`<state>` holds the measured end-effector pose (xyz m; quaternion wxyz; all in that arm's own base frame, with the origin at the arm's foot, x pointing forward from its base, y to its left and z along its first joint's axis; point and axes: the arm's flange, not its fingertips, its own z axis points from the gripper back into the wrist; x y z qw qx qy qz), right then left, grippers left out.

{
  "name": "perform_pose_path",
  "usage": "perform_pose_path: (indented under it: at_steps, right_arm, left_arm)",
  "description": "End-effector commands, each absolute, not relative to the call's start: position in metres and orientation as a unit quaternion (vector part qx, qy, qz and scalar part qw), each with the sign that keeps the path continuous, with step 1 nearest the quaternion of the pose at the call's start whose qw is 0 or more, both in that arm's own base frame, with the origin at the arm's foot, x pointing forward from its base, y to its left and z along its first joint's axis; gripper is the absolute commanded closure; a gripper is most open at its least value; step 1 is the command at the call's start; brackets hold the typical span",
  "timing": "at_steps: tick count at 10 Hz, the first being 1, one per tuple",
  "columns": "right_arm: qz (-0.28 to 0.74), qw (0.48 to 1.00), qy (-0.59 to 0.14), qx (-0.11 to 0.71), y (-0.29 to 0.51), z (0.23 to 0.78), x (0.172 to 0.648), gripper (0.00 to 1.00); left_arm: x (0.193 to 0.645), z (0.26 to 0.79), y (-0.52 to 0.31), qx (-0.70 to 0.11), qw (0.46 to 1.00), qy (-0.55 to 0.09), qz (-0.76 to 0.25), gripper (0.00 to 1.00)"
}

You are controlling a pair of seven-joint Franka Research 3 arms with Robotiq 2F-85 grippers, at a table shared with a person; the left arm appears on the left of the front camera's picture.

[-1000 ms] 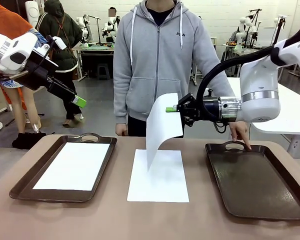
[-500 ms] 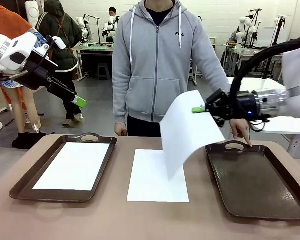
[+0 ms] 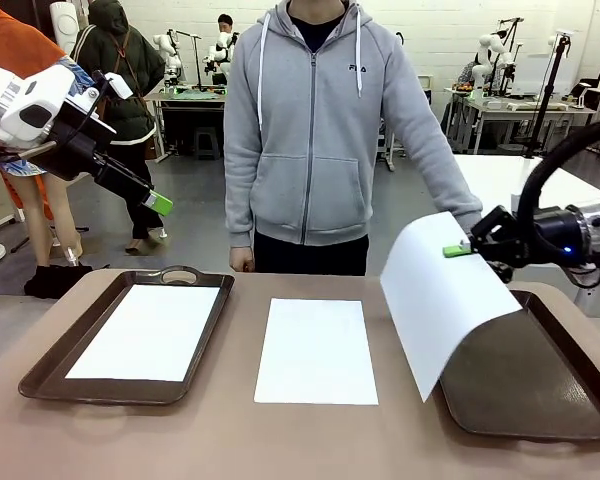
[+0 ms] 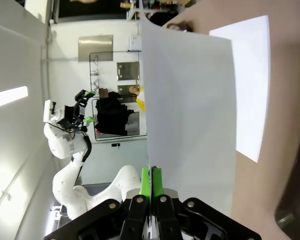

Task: Sort the A4 documents.
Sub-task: Place the A4 Paper in the designated Handle tray.

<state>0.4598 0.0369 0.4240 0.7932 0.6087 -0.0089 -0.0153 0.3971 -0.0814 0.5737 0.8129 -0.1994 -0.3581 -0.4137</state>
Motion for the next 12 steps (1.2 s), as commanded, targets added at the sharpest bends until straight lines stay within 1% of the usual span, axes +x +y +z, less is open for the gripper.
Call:
perform_pose_path:
  at_steps: [1, 7, 9, 12]
  right_arm:
    - [-0.009, 0.787, 0.001, 0.616, 0.015, 0.405, 0.461, 0.99]
    - [-0.045, 0.755, 0.022, 0.654, -0.052, 0.34, 0.481, 0.99]
    - [-0.05, 0.764, 0.013, 0.644, -0.065, 0.326, 0.48, 0.99]
    - [-0.047, 0.8, 0.001, 0.598, -0.065, 0.322, 0.482, 0.99]
  left_arm:
    - [0.397, 0.574, -0.083, -0.198, 0.813, -0.358, -0.415, 0.0]
    - [0.397, 0.574, -0.083, -0.198, 0.813, -0.358, -0.415, 0.0]
    - [0.397, 0.574, -0.083, -0.198, 0.813, -0.358, -0.415, 0.0]
    - [0.397, 0.574, -0.083, -0.198, 0.813, -0.358, -0.415, 0.0]
